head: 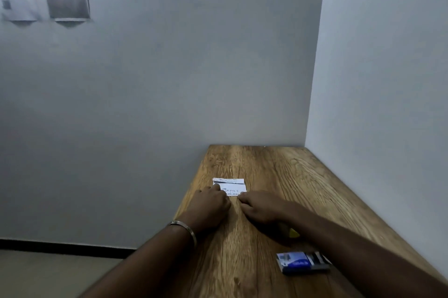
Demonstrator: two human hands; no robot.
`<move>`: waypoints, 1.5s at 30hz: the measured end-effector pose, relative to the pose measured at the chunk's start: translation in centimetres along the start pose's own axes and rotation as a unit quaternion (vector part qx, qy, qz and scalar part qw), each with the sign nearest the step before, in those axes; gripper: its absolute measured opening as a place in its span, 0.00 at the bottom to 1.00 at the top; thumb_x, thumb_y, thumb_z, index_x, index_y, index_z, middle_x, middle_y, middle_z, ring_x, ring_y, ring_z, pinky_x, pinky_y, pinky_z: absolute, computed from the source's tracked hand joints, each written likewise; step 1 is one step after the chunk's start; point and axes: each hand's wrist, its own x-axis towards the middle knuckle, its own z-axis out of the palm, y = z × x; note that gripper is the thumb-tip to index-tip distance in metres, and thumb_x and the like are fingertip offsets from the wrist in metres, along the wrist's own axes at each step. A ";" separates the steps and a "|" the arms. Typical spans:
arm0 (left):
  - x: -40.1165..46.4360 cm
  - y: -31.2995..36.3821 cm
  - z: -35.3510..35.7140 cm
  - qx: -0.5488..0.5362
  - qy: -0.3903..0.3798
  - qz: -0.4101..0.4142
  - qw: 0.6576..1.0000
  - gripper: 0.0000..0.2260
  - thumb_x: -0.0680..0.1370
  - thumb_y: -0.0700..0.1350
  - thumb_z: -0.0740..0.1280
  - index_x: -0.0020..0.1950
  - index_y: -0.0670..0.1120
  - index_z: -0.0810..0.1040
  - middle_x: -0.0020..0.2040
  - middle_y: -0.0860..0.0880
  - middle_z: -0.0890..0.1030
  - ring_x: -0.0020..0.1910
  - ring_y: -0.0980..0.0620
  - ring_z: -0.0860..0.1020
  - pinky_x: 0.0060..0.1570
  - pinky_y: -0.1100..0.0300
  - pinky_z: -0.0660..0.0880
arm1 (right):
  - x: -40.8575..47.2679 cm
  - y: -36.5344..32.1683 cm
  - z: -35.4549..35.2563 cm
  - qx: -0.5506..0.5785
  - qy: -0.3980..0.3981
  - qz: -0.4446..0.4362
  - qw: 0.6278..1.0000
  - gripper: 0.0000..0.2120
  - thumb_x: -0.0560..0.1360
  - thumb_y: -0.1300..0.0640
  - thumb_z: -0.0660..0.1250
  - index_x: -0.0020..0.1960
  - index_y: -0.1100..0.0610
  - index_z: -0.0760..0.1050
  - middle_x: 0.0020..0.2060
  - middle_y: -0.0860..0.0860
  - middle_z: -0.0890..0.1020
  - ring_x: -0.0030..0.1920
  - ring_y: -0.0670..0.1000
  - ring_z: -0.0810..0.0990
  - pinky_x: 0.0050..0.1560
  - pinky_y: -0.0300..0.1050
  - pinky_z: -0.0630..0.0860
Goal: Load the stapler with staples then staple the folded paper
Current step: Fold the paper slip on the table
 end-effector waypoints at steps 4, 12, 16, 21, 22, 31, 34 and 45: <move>-3.2 1.0 -1.1 -0.048 0.015 0.009 0.999 0.17 0.82 0.49 0.53 0.51 0.45 0.81 0.55 0.48 0.78 0.50 0.49 0.76 0.52 0.49 0.75 | -3.6 -1.5 -0.3 -0.022 0.010 -0.020 1.000 0.12 0.78 0.50 0.57 0.44 0.56 0.74 0.42 0.52 0.80 0.41 0.51 0.76 0.41 0.49 0.72; -7.6 1.9 -2.2 -0.058 0.081 0.046 0.994 0.13 0.81 0.46 0.59 0.56 0.48 0.83 0.56 0.51 0.80 0.50 0.53 0.77 0.50 0.55 0.76 | -7.3 -3.2 -0.8 -0.039 0.049 -0.063 0.996 0.10 0.78 0.56 0.62 0.42 0.59 0.76 0.41 0.55 0.81 0.40 0.52 0.77 0.39 0.46 0.68; -7.5 1.7 -2.2 -0.063 0.098 0.051 0.992 0.12 0.81 0.48 0.61 0.59 0.49 0.82 0.57 0.51 0.80 0.52 0.52 0.78 0.50 0.55 0.75 | -7.0 -3.1 -0.3 -0.037 0.079 -0.075 0.993 0.09 0.78 0.56 0.64 0.45 0.60 0.78 0.49 0.54 0.80 0.47 0.52 0.77 0.46 0.47 0.72; -7.0 0.9 -1.8 -0.131 0.084 0.044 0.987 0.11 0.80 0.51 0.65 0.59 0.50 0.83 0.57 0.53 0.78 0.53 0.55 0.76 0.52 0.60 0.74 | -5.9 -1.8 0.5 -0.004 0.114 -0.082 0.990 0.08 0.78 0.53 0.66 0.48 0.57 0.80 0.54 0.51 0.78 0.53 0.49 0.76 0.47 0.43 0.67; -7.0 0.7 -1.7 -0.149 0.082 0.039 0.985 0.12 0.79 0.51 0.67 0.60 0.51 0.83 0.58 0.54 0.78 0.54 0.57 0.76 0.53 0.62 0.73 | -5.8 -1.6 0.6 0.001 0.119 -0.080 0.990 0.08 0.78 0.53 0.67 0.50 0.56 0.81 0.54 0.50 0.78 0.54 0.49 0.76 0.49 0.44 0.69; -6.3 -0.2 -2.2 -0.183 0.059 -0.006 0.981 0.12 0.75 0.52 0.73 0.57 0.52 0.84 0.53 0.55 0.79 0.48 0.58 0.76 0.47 0.63 0.74 | -4.7 -0.7 1.2 0.034 0.158 -0.056 0.985 0.09 0.76 0.57 0.71 0.56 0.53 0.84 0.53 0.50 0.83 0.50 0.45 0.79 0.41 0.28 0.64; -6.1 -0.4 -2.4 -0.168 0.053 0.009 0.984 0.12 0.75 0.51 0.72 0.57 0.51 0.84 0.53 0.54 0.80 0.48 0.57 0.76 0.48 0.62 0.75 | -4.5 -0.6 1.1 0.040 0.151 -0.055 0.986 0.11 0.77 0.57 0.70 0.58 0.54 0.83 0.56 0.51 0.82 0.53 0.47 0.80 0.48 0.33 0.72; -4.8 -1.1 -2.7 -0.168 0.053 -0.010 0.984 0.09 0.81 0.48 0.65 0.54 0.47 0.83 0.49 0.50 0.84 0.43 0.55 0.79 0.45 0.60 0.78 | -3.4 -0.5 0.8 0.090 0.157 -0.003 0.984 0.10 0.80 0.56 0.64 0.59 0.54 0.80 0.55 0.51 0.83 0.51 0.46 0.80 0.50 0.37 0.73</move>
